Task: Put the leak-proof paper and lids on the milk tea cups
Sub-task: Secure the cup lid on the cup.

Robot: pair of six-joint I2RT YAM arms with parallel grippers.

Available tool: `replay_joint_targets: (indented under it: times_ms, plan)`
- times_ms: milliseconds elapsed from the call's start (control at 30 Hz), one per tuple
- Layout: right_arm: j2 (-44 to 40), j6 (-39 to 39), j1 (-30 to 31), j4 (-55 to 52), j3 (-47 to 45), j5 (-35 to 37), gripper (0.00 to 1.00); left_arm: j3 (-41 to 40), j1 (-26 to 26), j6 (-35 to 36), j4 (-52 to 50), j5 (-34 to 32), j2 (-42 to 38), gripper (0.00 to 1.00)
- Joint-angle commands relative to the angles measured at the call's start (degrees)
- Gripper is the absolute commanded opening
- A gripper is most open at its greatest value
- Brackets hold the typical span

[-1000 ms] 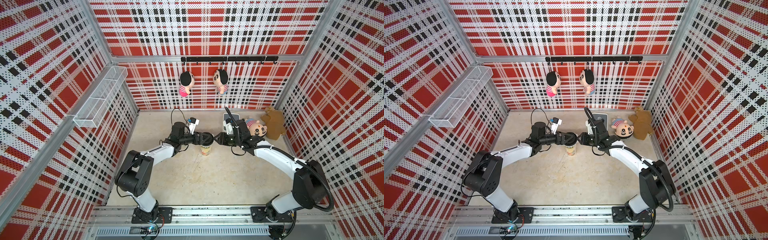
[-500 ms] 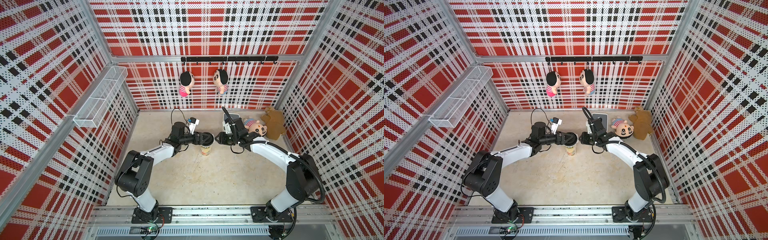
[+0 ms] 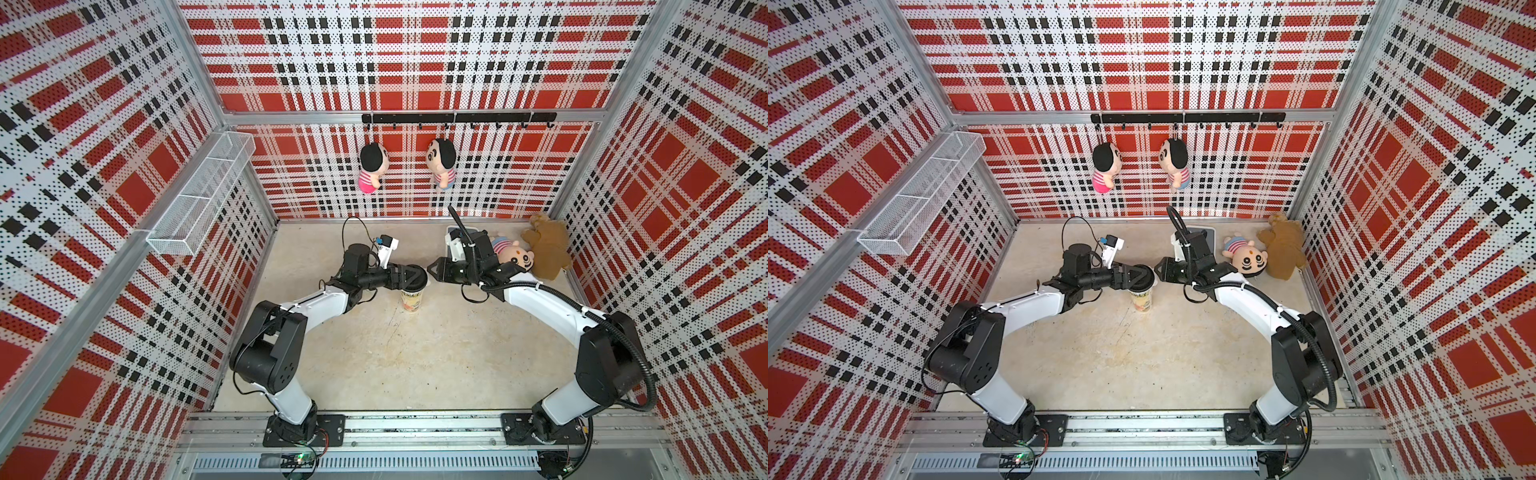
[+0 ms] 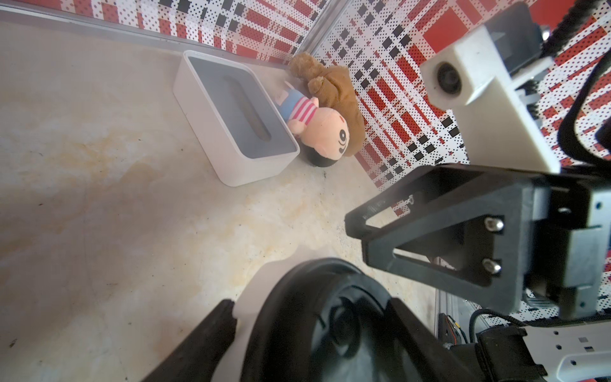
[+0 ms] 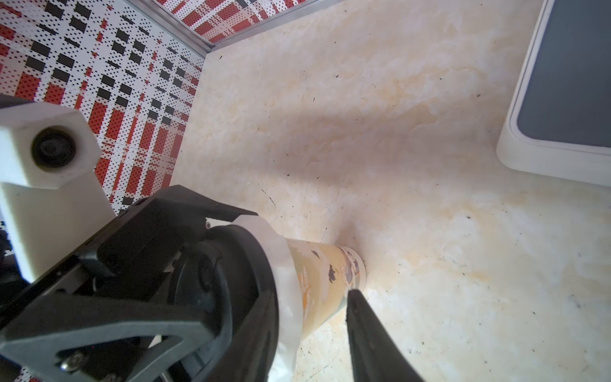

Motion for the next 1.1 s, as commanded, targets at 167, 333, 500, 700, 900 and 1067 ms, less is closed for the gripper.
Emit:
replay_joint_targets:
  times_ms: [167, 333, 500, 700, 900, 1067]
  plan:
    - [0.86, 0.07, 0.57, 3.22, -3.18, -1.67, 0.4, -5.05, -0.73, 5.9, -17.45, -5.43, 6.13, 0.73]
    - [1.52, -0.36, 0.68, 3.08, -5.79, -1.74, 0.4, -5.03, -0.69, 6.0, -17.46, -5.42, 6.21, 0.73]
    - [2.74, -1.61, 1.48, 0.05, -8.07, 1.68, 0.4, -4.94, -0.76, 5.91, -17.52, -5.32, 6.24, 0.73]
    - [0.03, -1.85, 1.4, -0.71, -6.9, 4.04, 0.4, -4.94, -0.71, 5.9, -17.63, -5.36, 6.29, 0.72]
    - [-4.68, -1.7, 1.44, -0.65, -2.37, 4.68, 0.43, -4.59, -0.99, 5.74, -17.63, -5.34, 6.02, 0.73]
    - [-8.01, 0.93, 1.57, 7.23, -4.51, 0.52, 0.5, -4.51, -1.3, 5.39, -17.64, -5.64, 5.6, 0.73]
